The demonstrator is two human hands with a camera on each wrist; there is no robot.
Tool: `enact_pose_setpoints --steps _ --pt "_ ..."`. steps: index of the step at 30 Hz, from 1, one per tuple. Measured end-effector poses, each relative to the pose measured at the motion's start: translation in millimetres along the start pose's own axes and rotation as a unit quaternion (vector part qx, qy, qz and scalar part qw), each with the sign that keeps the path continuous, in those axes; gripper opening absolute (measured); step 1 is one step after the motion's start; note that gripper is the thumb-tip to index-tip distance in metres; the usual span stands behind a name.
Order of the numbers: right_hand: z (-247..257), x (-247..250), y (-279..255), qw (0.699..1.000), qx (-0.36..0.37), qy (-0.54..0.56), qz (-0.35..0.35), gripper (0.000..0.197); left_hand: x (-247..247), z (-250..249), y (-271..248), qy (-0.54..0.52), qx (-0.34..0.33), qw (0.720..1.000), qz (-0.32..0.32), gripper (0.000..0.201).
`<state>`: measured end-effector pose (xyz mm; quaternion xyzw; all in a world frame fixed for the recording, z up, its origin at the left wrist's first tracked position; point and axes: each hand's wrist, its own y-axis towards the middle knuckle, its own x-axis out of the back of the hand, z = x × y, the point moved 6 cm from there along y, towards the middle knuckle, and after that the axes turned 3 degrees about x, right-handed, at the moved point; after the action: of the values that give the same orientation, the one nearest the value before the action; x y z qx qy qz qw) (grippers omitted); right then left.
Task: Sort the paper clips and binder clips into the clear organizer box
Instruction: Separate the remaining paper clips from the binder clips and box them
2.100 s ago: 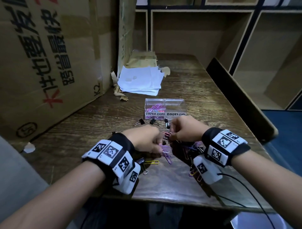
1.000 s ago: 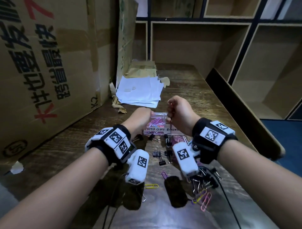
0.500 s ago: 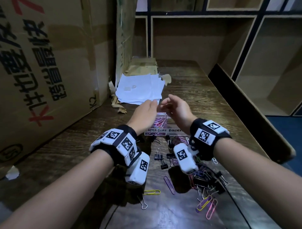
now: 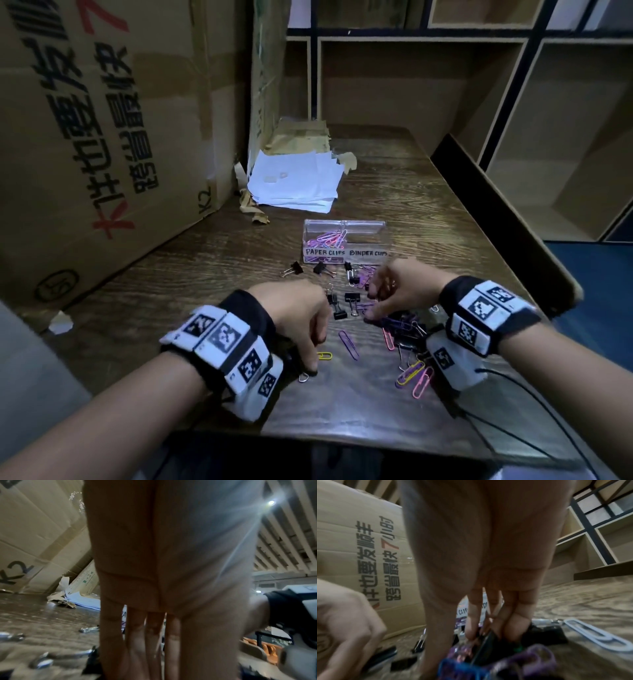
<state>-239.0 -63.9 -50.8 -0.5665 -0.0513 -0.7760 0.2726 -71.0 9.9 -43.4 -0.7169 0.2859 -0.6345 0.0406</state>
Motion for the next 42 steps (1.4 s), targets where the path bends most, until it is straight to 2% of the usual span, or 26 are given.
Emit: enact_pose_setpoints --steps 2,5,8,11,13,15,18,19,21,25,28,31,36,38,40,42 --pt "4 -4 -3 0.999 0.020 0.007 -0.024 0.038 -6 0 0 -0.005 0.001 0.999 -0.042 0.036" --pt "7 -7 -4 0.999 0.032 0.022 -0.019 0.021 -10 0 0 -0.014 -0.008 0.998 -0.053 0.023" --pt "9 -3 -6 0.997 0.032 0.068 0.001 0.024 -9 1 1 -0.006 -0.017 0.999 -0.048 0.013" --pt "9 13 -1 0.996 0.020 0.007 -0.082 0.023 5 -1 9 -0.032 -0.030 0.995 -0.085 0.008" --pt "7 12 5 0.994 0.004 -0.044 -0.100 0.031 17 -2 17 -0.050 -0.035 0.991 -0.118 0.005" --pt "9 2 9 0.994 0.002 -0.076 -0.078 0.036 26 -3 25 -0.071 -0.034 0.986 -0.149 0.013" --pt "19 -5 9 0.996 0.014 -0.073 -0.054 0.031 31 -8 38 -0.030 -0.032 0.985 -0.164 0.047" --pt "21 -4 9 0.996 0.014 -0.069 -0.053 0.028 29 -10 43 0.012 -0.027 0.988 -0.151 0.057" --pt "23 -4 8 0.997 0.000 -0.060 -0.045 0.025 21 -11 53 0.095 -0.006 0.990 -0.103 0.065" --pt "22 -2 4 0.999 -0.004 -0.039 -0.037 0.020 10 -3 63 0.157 0.034 0.986 -0.053 0.064" --pt "20 6 4 0.997 0.009 -0.011 -0.078 0.021 15 6 60 0.159 0.051 0.984 -0.060 0.053" --pt "24 -2 5 0.998 0.023 -0.030 -0.047 0.033 22 19 54 0.104 0.069 0.988 -0.087 0.040" --pt "28 -4 6 0.998 0.034 -0.017 -0.043 0.016 27 33 46 0.067 0.091 0.987 -0.113 0.039" --pt "28 -3 8 0.998 0.029 -0.010 -0.046 0.025 30 33 46 0.058 0.094 0.985 -0.133 0.038" --pt "28 -6 11 0.998 0.033 -0.028 -0.041 0.042 33 32 49 0.051 0.101 0.983 -0.146 0.041" --pt "27 -11 17 0.998 0.028 -0.050 -0.026 0.051 32 34 52 0.046 0.116 0.983 -0.136 0.052"
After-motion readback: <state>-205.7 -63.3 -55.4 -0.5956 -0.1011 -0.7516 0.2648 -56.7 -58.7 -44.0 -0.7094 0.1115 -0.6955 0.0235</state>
